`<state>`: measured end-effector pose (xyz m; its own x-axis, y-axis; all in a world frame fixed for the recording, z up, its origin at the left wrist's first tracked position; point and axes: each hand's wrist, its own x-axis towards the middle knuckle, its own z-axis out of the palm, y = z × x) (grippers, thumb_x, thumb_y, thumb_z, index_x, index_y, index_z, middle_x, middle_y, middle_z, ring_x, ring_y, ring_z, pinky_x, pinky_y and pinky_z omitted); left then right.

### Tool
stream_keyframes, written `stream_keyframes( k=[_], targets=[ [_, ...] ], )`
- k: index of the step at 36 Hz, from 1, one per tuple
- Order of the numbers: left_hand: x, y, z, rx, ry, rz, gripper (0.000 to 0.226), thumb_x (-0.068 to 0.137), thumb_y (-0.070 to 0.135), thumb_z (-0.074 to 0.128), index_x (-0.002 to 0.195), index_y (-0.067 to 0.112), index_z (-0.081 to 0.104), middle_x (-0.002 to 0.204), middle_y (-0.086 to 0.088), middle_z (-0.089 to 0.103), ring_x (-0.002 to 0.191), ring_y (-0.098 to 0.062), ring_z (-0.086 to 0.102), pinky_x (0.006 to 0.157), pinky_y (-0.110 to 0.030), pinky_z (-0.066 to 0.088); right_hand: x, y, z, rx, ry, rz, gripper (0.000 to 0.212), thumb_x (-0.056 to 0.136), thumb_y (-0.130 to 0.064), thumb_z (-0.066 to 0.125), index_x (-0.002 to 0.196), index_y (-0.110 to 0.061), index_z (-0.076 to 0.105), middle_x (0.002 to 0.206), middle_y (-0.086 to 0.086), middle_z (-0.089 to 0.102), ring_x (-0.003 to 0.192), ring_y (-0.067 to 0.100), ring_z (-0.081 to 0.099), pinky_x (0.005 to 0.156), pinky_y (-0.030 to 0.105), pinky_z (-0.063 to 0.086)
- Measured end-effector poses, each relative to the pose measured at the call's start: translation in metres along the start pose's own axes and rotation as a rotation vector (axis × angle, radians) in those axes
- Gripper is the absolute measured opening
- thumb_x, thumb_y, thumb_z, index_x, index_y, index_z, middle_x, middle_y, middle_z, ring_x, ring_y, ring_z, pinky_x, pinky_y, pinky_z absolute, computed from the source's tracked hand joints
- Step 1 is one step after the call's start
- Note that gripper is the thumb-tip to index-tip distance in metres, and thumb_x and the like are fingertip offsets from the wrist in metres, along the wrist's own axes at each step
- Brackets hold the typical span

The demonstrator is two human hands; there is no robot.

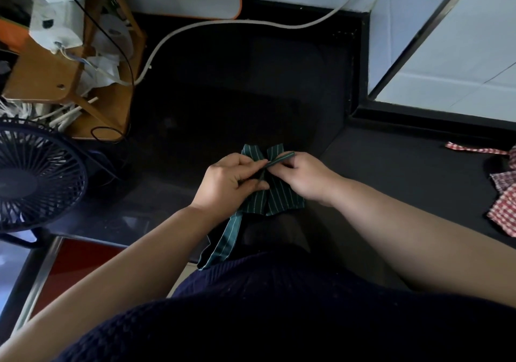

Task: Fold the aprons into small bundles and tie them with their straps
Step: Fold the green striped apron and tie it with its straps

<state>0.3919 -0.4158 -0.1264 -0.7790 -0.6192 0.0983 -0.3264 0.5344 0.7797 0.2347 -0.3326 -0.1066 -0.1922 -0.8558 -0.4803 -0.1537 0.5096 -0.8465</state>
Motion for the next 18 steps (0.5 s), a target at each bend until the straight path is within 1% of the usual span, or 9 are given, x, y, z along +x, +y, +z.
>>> stream_keyframes(
  k=[2,5,6,8,10,11,14,17,18],
  targets=[
    [-0.001,0.000,0.002,0.031,0.027,0.008,0.039,0.076,0.015,0.078,0.113,0.006,0.070,0.091,0.017,0.054,0.089,0.015,0.052,0.079,-0.001,0.040,0.000,-0.001,-0.001,-0.007,-0.004,-0.002,0.016,0.098,-0.026,0.052,0.102,-0.022,0.067,0.096,-0.012,0.065,0.088,-0.001,0.059,0.073,0.011,0.043],
    [0.001,0.006,0.000,-0.089,0.090,-0.131,0.011,0.086,0.014,0.070,0.086,0.006,0.077,0.084,0.016,0.061,0.082,0.011,0.059,0.074,-0.005,0.045,0.001,-0.001,-0.003,-0.096,-0.023,-0.013,0.021,0.097,-0.030,0.053,0.078,-0.024,0.062,0.076,-0.011,0.061,0.074,0.003,0.057,0.067,0.017,0.042],
    [0.003,0.007,-0.002,-0.164,0.080,-0.223,0.016,0.088,0.016,0.067,0.078,0.008,0.076,0.081,0.014,0.062,0.079,0.008,0.060,0.072,-0.007,0.046,0.000,-0.001,-0.004,-0.094,-0.029,0.007,0.024,0.097,-0.033,0.052,0.075,-0.024,0.060,0.069,-0.013,0.059,0.068,0.002,0.055,0.064,0.016,0.040],
    [0.006,0.007,-0.005,-0.313,0.007,-0.356,0.019,0.090,0.018,0.065,0.073,0.016,0.073,0.081,0.013,0.064,0.079,0.006,0.062,0.071,-0.009,0.048,0.000,-0.002,-0.007,0.049,-0.034,0.126,0.029,0.099,-0.032,0.047,0.075,-0.023,0.060,0.060,-0.013,0.054,0.062,0.004,0.051,0.062,0.017,0.038],
    [0.008,0.009,-0.008,-0.356,-0.062,-0.364,0.018,0.090,0.016,0.064,0.074,0.018,0.072,0.088,0.012,0.066,0.083,0.006,0.063,0.074,-0.010,0.049,0.000,-0.002,-0.011,0.208,-0.033,0.227,0.033,0.100,-0.032,0.043,0.075,-0.017,0.059,0.064,-0.003,0.047,0.064,0.012,0.046,0.066,0.026,0.038],
    [0.009,0.008,-0.009,-0.354,-0.084,-0.352,0.018,0.091,0.015,0.063,0.075,0.017,0.073,0.091,0.011,0.066,0.084,0.005,0.064,0.076,-0.011,0.050,0.001,-0.003,-0.013,0.214,-0.042,0.241,0.034,0.100,-0.034,0.042,0.076,-0.016,0.059,0.066,-0.001,0.046,0.065,0.014,0.045,0.068,0.028,0.039],
    [0.011,0.007,-0.011,-0.292,-0.117,-0.296,0.017,0.092,0.014,0.062,0.080,0.020,0.073,0.093,0.008,0.065,0.086,0.000,0.063,0.078,-0.014,0.051,0.001,-0.006,-0.015,0.027,-0.112,0.183,0.032,0.094,-0.045,0.050,0.085,-0.017,0.063,0.075,-0.002,0.052,0.075,0.013,0.052,0.072,0.026,0.047],
    [0.013,0.006,-0.014,-0.233,-0.166,-0.220,0.017,0.092,0.013,0.061,0.087,0.024,0.072,0.096,0.013,0.064,0.091,0.008,0.061,0.079,-0.007,0.045,0.001,-0.007,-0.016,-0.139,-0.135,0.112,0.034,0.086,-0.047,0.062,0.086,-0.013,0.067,0.085,-0.002,0.062,0.087,0.013,0.059,0.078,0.027,0.053],
    [0.014,0.005,-0.015,-0.217,-0.181,-0.203,0.016,0.092,0.013,0.061,0.089,0.023,0.073,0.096,0.013,0.064,0.092,0.009,0.060,0.080,-0.005,0.044,0.001,-0.006,-0.016,-0.155,-0.132,0.112,0.036,0.086,-0.046,0.063,0.091,-0.011,0.068,0.089,0.000,0.064,0.090,0.014,0.060,0.079,0.029,0.053]
  ],
)
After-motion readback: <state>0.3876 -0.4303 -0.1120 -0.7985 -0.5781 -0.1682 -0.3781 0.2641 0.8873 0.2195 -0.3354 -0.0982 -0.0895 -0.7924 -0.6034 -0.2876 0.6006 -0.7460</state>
